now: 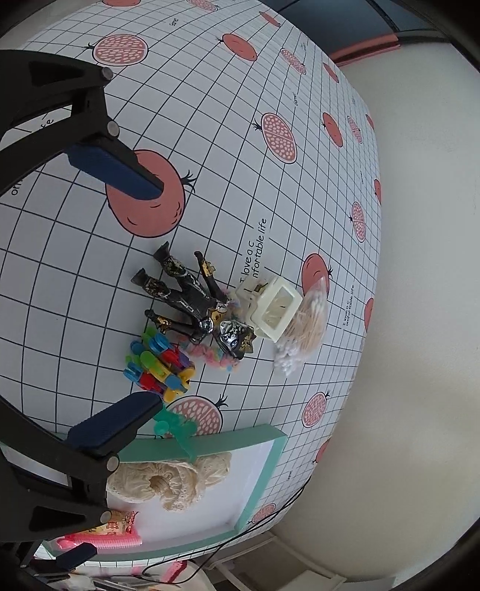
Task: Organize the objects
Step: 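Open the left tool dropping the cloth while the right tool releases the packet in the tray, then move the left tool toward the black action figure, then lower the left tool around the black figure while the right tool reaches the colourful block toy, then close the left tool on the black figure while the right tool grasps the block toy, then lift the black figure with the left tool while the right tool lifts the block toy, then carry the figure over the tray with the left tool while the right carries the block toy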
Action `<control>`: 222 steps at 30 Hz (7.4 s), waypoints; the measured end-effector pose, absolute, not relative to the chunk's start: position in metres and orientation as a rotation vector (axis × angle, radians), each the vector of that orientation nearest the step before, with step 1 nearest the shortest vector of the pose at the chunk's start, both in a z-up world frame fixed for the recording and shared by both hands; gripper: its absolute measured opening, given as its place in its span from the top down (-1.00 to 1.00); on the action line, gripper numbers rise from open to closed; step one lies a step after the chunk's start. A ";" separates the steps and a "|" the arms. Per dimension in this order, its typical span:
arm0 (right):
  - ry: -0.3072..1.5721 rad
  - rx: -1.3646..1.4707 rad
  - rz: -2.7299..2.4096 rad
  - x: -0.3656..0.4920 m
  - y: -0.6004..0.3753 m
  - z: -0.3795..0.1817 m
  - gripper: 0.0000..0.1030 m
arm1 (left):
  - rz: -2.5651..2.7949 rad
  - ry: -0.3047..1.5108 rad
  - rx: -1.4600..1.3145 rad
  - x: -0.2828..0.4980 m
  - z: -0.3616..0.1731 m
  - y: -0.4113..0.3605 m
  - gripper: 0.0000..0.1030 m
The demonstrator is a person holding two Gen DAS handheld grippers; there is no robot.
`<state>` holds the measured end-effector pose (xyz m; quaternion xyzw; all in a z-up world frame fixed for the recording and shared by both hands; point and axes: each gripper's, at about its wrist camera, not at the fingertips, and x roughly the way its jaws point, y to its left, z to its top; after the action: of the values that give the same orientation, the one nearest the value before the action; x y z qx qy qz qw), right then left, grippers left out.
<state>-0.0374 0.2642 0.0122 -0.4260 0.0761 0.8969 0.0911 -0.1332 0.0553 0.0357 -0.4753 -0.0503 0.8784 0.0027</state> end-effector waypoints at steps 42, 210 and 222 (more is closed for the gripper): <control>0.100 -1.266 2.992 -0.102 0.161 0.050 -1.00 | 2.869 -0.390 -1.299 -0.176 0.087 -0.068 -1.00; 0.249 -1.331 3.067 -0.104 0.147 0.038 -0.05 | 2.610 -0.015 -1.254 -0.131 0.063 -0.022 0.17; 0.294 -1.196 3.030 -0.095 0.193 0.063 -0.04 | 2.563 0.019 -1.200 -0.134 0.093 0.010 0.17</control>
<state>-0.0949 0.1934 0.0628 -0.3649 0.0897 0.9245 -0.0646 -0.1339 0.0102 0.0933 -0.4188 0.0067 0.8947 0.1554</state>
